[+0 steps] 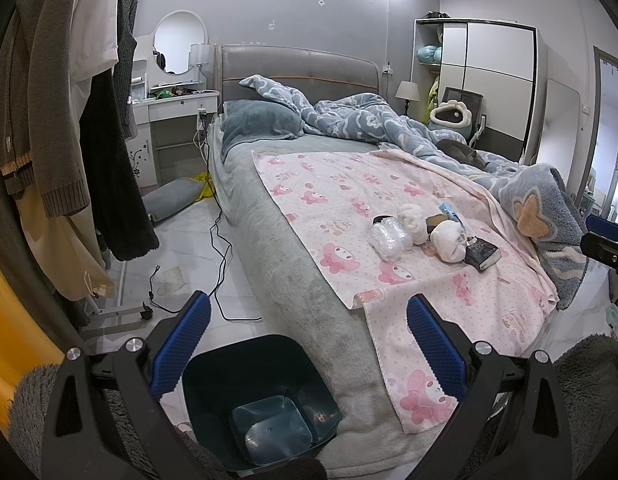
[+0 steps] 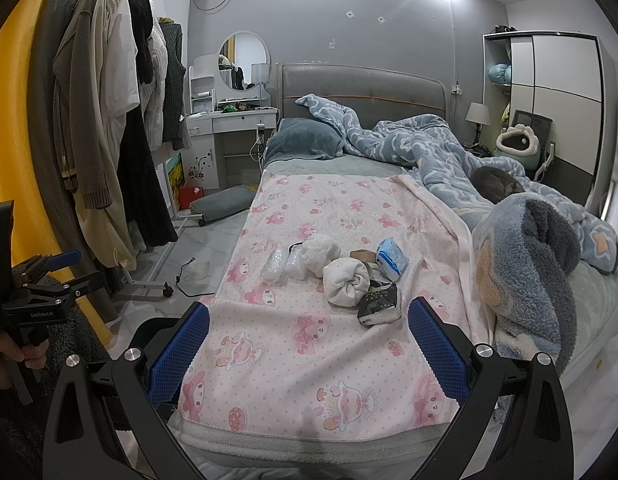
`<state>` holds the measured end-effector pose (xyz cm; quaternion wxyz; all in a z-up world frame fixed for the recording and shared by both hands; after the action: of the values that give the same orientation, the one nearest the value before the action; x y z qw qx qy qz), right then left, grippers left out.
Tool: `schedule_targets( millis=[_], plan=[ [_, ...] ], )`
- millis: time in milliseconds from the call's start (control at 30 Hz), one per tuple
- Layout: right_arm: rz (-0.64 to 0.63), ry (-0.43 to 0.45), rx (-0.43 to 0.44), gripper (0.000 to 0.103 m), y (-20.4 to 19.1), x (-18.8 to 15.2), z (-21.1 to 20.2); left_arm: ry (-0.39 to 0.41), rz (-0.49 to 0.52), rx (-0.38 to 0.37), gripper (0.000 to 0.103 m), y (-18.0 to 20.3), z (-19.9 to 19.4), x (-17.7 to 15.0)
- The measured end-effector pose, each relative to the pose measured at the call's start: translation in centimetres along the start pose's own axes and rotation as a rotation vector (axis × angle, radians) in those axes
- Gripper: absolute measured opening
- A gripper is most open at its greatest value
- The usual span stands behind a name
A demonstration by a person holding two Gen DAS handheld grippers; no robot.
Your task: Collect trash
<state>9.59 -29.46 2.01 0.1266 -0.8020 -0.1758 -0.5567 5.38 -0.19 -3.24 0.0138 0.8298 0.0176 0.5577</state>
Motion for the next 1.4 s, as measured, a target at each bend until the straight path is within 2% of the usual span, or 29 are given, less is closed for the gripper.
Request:
schedule_targets(
  millis=[600,767,900,1033,1167,1300,1400],
  plan=[
    [-0.004,-0.006,-0.001,0.100,0.1,0.0,-0.4,-0.004,-0.007,-0.014,0.100,0.5,0.0,-0.5],
    [-0.006,-0.062,0.035,0.100,-0.1,-0.3,0.7,-0.006,-0.010,-0.036,0.100,1.6,0.0,-0.9],
    [-0.073,-0.081,0.040,0.100,-0.9,-0.4,1.2,0.006,-0.005,-0.062,0.100,1.3,0.2,0.3],
    [-0.109,-0.072,0.026,0.100,-1.2,-0.2,2.5,-0.012,-0.012,-0.103,0.100,1.1,0.8,0.6],
    [-0.080,-0.033,-0.031,0.100,-0.1,0.4,4.1,-0.018,-0.005,-0.143,0.100,1.4,1.6,1.0],
    [-0.052,-0.047,-0.059,0.081,1.1,0.3,6.3,-0.032,0.039,-0.171,0.100,2.1,2.9,1.4],
    [-0.017,-0.048,-0.048,0.081,1.8,0.0,7.5,-0.046,0.051,-0.193,0.099,2.1,3.9,1.5]
  ],
)
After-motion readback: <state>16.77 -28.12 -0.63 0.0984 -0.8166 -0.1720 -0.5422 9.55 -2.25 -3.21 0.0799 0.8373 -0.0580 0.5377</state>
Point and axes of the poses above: each gripper's, at about its wrist camera, not at the fingertips, and z roughly the way its jaws point, y to its right, x to its top, the point moved 6 cm from there along z, roughly the way its jaws point, and after that the axes turned 8 degrees about y, right-handed, at the moved point
